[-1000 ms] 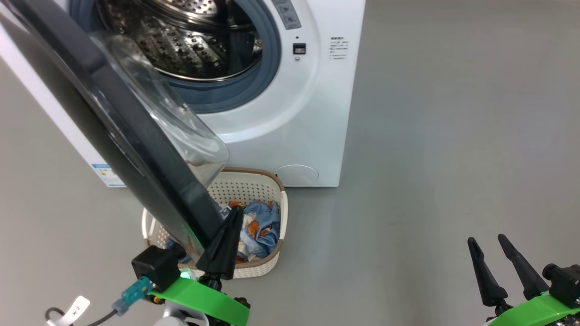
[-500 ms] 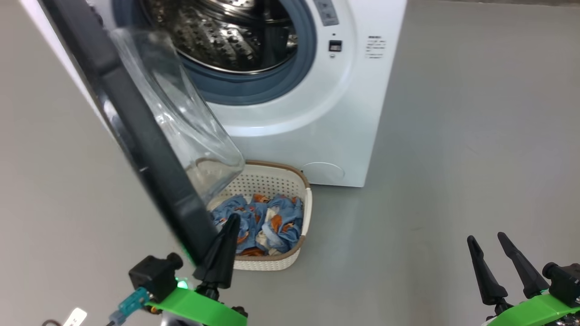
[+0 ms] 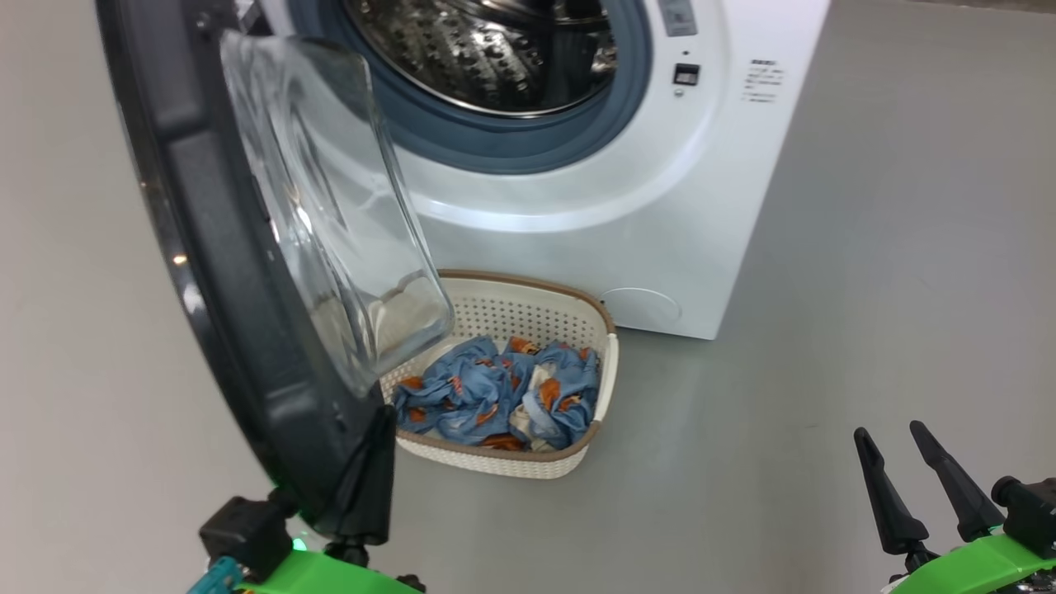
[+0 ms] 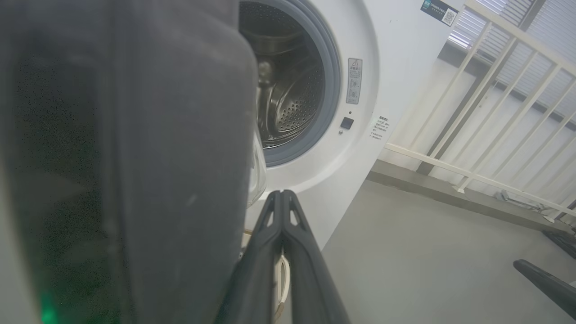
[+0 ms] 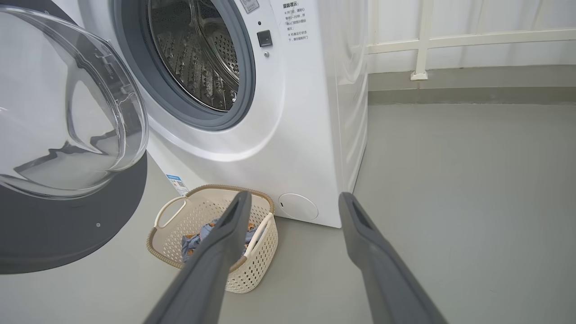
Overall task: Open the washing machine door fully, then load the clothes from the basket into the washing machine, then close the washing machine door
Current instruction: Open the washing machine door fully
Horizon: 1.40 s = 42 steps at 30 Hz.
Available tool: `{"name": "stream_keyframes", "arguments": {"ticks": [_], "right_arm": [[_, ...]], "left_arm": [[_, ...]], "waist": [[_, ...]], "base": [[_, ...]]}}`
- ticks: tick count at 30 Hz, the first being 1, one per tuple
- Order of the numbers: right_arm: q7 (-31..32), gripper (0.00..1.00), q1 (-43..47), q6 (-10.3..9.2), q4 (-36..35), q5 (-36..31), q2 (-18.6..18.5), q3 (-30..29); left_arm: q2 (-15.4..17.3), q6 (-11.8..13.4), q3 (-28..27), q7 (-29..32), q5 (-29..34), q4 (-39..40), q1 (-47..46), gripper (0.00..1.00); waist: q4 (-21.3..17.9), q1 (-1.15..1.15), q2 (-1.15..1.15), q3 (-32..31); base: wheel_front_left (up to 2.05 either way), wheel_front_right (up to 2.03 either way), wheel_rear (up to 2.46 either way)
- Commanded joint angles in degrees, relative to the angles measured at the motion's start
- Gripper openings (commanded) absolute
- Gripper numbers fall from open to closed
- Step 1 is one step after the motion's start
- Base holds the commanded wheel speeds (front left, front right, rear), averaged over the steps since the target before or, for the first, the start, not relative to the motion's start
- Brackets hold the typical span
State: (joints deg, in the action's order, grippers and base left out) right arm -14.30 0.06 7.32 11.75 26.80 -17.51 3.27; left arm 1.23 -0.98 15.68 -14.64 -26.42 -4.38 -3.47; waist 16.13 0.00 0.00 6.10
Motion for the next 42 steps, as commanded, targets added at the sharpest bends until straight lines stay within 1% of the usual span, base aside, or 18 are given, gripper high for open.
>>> {"name": "stream_keyframes", "arguments": {"ticks": [1,11,16,19,23,32,37,42], "right_arm": [[-0.70,1.00,-1.28,0.17,-1.53,-0.56,-1.32,1.26],[-0.70,1.00,-1.53,0.17,-1.41,-0.42,-1.73,1.83],[-0.70,1.00,-1.65,0.17,-1.46,-0.44,-2.01,2.06],[-0.70,1.00,-1.89,0.17,-1.49,-0.48,-2.22,2.27],[-0.70,1.00,-2.03,0.17,-1.56,-0.52,-2.37,2.46],[-0.70,1.00,-2.21,0.17,-1.88,-0.46,-3.27,2.82],[-0.70,1.00,-2.37,0.17,-1.82,-0.47,-3.89,2.98],[-0.70,1.00,-3.05,0.17,-1.93,-0.47,-4.42,3.26]], "left_arm": [[1.68,1.16,-3.65,-0.36,0.14,1.62,-0.41,0.00],[3.56,4.38,-7.90,-0.27,-0.16,3.93,2.00,0.00],[4.97,6.12,-11.14,-0.19,-1.05,4.25,2.23,0.00],[6.22,6.60,-13.11,-0.08,-1.73,3.68,1.41,0.00],[7.51,6.90,-14.91,-0.01,-2.35,2.42,0.16,0.00],[10.67,7.74,-20.28,-0.06,-4.22,-3.19,-3.91,0.00],[11.90,6.90,-23.00,-0.23,-5.14,-6.96,-6.56,0.00],[12.96,6.08,-25.28,-0.32,-4.79,-10.51,-9.74,0.00]], "waist": [[1.30,0.00,0.00,0.57],[4.76,0.00,0.00,1.14],[6.14,0.00,0.00,1.38],[6.75,0.00,0.00,1.65],[7.09,0.00,0.00,1.92],[7.40,0.00,0.00,2.87],[7.60,0.00,0.00,3.64],[7.63,0.00,0.00,4.92]], "base": [[0.00,0.00,0.00],[0.00,0.00,0.00],[0.00,0.00,0.00],[0.00,0.00,0.00],[0.00,0.00,0.00],[0.00,0.00,0.00],[0.00,0.00,0.00],[0.00,0.00,0.00]]}}
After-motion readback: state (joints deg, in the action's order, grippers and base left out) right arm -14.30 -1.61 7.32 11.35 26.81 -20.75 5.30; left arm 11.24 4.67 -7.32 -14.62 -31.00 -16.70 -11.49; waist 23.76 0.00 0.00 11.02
